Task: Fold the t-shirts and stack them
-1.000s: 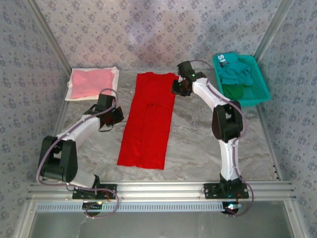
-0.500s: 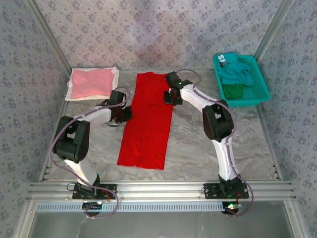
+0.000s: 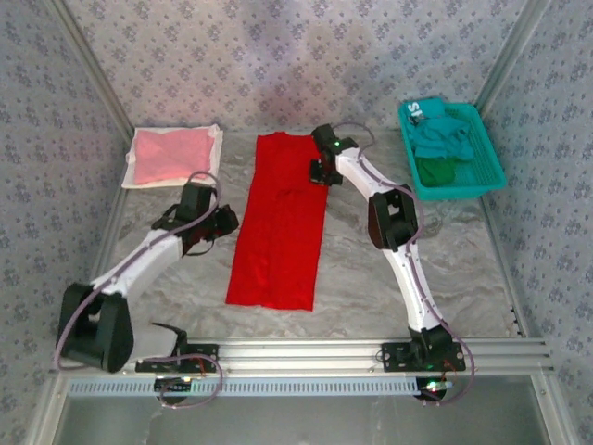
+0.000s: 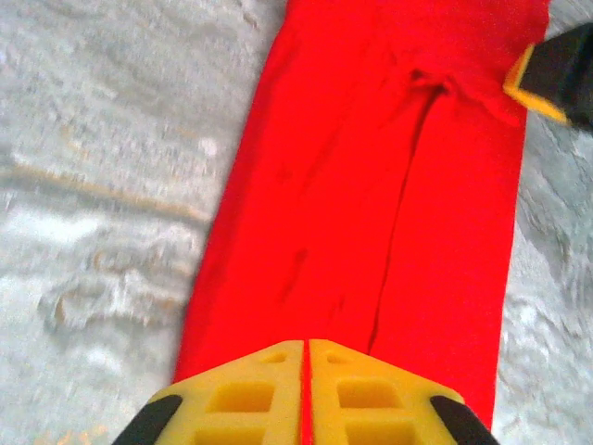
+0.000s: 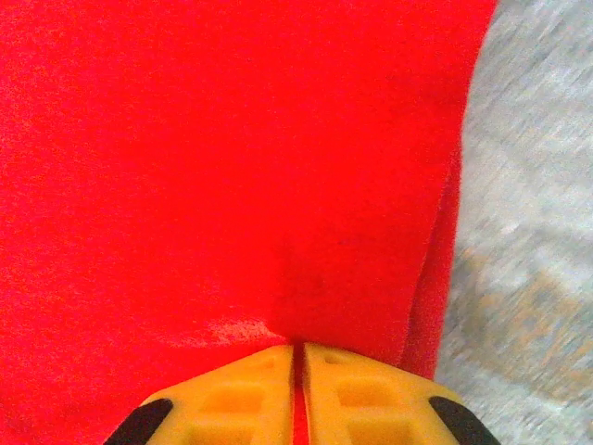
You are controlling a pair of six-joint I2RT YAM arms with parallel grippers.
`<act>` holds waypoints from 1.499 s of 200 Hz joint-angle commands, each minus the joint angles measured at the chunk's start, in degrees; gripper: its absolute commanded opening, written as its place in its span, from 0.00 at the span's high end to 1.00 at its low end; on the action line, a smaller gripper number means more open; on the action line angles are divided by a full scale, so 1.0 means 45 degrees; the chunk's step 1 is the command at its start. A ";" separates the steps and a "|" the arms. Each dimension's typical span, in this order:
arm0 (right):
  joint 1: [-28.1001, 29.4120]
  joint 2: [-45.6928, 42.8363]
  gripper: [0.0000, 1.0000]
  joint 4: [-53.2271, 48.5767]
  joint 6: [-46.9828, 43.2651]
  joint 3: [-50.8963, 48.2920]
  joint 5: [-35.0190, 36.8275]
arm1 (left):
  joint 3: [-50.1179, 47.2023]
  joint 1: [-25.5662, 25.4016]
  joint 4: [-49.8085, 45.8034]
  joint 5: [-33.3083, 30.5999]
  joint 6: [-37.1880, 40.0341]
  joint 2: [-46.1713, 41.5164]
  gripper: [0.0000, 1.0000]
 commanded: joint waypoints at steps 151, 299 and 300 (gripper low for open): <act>0.0194 -0.9472 0.63 0.6825 -0.0616 -1.0397 -0.1503 | -0.3910 -0.2265 -0.0899 0.2250 -0.1237 -0.1465 0.63; 0.2358 -1.7416 0.59 1.0832 0.0601 -2.3138 -0.0475 | -0.4001 -0.2340 0.1420 0.2355 -0.0912 0.1035 0.92; 0.2360 -1.7428 0.58 1.0821 0.0623 -2.3155 -0.0486 | -0.4011 -0.2342 0.1419 0.2359 -0.0913 0.1030 0.92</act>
